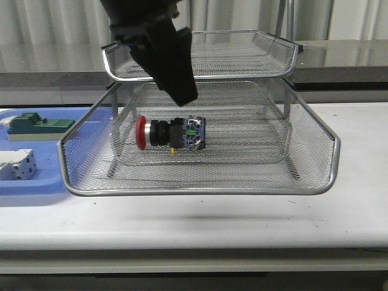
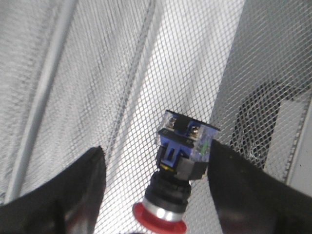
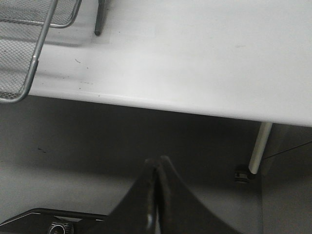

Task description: Place button on rack with both arms

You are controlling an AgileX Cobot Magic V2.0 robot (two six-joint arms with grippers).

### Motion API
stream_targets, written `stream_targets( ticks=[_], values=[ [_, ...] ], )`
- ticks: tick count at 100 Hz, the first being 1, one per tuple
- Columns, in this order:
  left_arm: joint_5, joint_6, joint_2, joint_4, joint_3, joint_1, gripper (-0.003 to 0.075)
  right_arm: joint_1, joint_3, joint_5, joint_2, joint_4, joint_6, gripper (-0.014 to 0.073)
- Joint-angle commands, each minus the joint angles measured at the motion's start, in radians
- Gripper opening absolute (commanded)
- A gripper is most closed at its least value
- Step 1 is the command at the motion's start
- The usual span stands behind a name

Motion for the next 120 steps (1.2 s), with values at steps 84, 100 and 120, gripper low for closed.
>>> stream_targets(
  ticks=[84, 100, 120],
  values=[
    [-0.355, -0.081, -0.697, -0.177, 0.398, 0.622, 0.044, -0.003, -0.028, -0.052, 0.005, -0.02, 0.0, -0.0068],
    [-0.469, -0.081, -0.847, -0.181, 0.571, 0.635, 0.044, -0.003, -0.028, -0.052, 0.005, -0.02, 0.0, -0.0068],
    [-0.618, -0.081, -1.044, -0.244, 0.767, 0.635, 0.044, -0.003, -0.028, -0.052, 0.005, -0.02, 0.0, -0.0068]
  ],
)
